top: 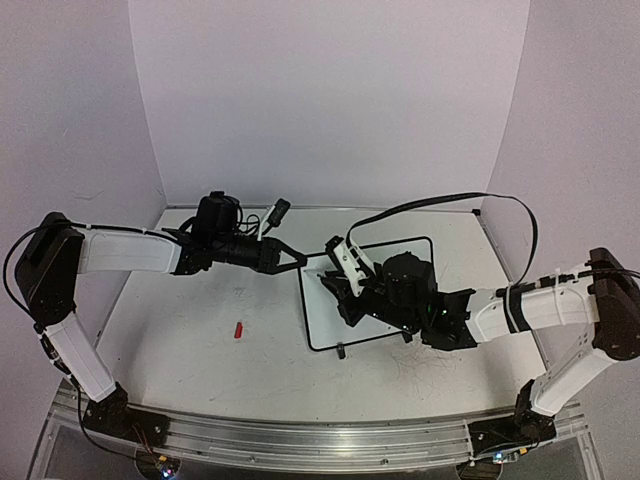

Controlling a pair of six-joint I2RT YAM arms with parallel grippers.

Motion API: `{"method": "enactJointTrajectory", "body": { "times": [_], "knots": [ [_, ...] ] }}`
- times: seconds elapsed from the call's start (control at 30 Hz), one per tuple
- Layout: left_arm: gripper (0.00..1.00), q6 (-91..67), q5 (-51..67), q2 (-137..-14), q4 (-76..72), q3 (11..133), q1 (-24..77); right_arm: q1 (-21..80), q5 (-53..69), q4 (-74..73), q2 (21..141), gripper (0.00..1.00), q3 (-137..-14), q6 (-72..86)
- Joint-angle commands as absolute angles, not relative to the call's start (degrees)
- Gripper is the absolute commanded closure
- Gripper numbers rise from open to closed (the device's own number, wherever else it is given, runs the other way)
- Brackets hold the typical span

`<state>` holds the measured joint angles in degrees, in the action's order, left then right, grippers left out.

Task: Write a sentence on the whiteboard
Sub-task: Hold the whiteboard at the center of the board.

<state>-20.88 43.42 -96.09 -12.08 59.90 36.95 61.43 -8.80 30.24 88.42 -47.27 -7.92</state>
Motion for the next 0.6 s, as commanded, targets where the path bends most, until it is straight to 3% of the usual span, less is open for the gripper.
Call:
{"method": "enactJointTrajectory", "body": {
  "times": [0.0,0.57],
  "knots": [
    [0.89,-20.1,44.5,-95.3,-13.9,60.9,36.7,61.6,-10.6,32.0,89.1,1.0,-48.8,-7.7],
    [0.9,-19.9,44.2,-95.0,-13.9,60.9,36.8,61.9,-11.0,30.9,88.4,1.0,-47.4,-6.7]
  ]
}}
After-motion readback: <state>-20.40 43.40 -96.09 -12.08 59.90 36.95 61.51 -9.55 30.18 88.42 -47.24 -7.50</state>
